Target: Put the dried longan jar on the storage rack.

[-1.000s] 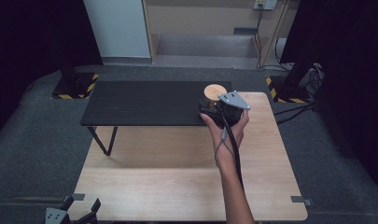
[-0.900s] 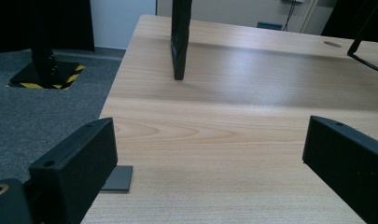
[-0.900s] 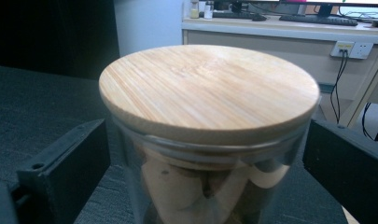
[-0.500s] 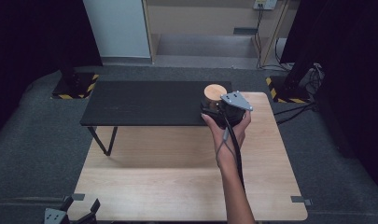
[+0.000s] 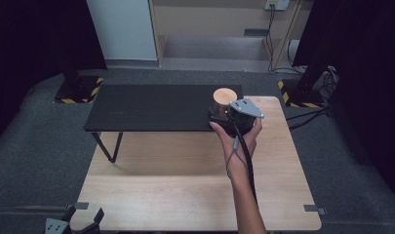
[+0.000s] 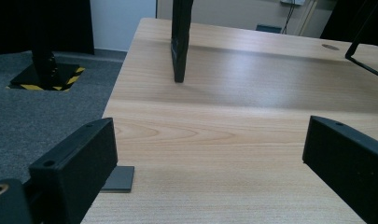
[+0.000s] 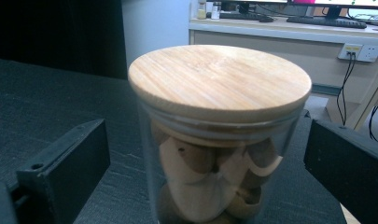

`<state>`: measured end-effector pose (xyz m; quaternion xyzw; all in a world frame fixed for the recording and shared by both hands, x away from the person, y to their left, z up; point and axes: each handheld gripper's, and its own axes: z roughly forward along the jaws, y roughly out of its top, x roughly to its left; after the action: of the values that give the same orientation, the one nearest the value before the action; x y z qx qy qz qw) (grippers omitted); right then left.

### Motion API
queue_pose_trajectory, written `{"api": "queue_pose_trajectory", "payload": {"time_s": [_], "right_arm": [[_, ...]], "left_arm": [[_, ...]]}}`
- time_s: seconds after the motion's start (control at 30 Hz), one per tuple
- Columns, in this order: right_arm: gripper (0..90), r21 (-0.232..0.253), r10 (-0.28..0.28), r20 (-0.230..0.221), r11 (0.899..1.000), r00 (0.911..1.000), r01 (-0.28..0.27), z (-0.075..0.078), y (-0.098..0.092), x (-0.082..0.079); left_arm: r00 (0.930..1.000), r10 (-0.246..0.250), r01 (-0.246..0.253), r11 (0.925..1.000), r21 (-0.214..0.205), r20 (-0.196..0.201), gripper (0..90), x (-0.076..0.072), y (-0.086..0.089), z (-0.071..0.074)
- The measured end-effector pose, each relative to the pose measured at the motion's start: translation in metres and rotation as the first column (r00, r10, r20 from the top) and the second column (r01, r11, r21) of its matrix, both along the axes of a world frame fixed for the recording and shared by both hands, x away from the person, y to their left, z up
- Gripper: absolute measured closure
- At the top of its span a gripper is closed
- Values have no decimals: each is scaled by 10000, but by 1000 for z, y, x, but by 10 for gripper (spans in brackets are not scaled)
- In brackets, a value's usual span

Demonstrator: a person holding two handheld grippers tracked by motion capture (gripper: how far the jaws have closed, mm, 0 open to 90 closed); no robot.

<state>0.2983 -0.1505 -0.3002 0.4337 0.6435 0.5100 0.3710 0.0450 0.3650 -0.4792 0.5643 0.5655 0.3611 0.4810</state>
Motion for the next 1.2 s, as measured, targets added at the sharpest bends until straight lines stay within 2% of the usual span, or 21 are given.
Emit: {"api": "queue_pose_trajectory", "payload": {"time_s": [0.3, 0.57, 0.8, 1.0, 1.2], "right_arm": [[6, -132, 27, -13, 9999, 10000, -27, -1, 2, -10], [7, -196, -203, 97, 9996, 9997, 204, -5, 3, -29], [7, -61, -21, 357, 10000, 9994, 23, -22, 1, -54], [6, 153, 139, 371, 9998, 9992, -144, -40, -7, -76], [6, -58, 182, 444, 9998, 9988, -180, -54, -8, -94]], "left_arm": [[10000, -7, 7, 10000, -1, 11, 17, -1, 1, 0], [10000, -35, 35, 10000, -11, 30, 17, -1, 1, 0], [10000, -79, 79, 10000, 41, -40, 17, 0, 0, 0], [9999, -93, 93, 9999, 42, -38, 17, 2, 0, 0], [9999, -164, 164, 9999, 47, -15, 17, 4, -2, 1]]}}
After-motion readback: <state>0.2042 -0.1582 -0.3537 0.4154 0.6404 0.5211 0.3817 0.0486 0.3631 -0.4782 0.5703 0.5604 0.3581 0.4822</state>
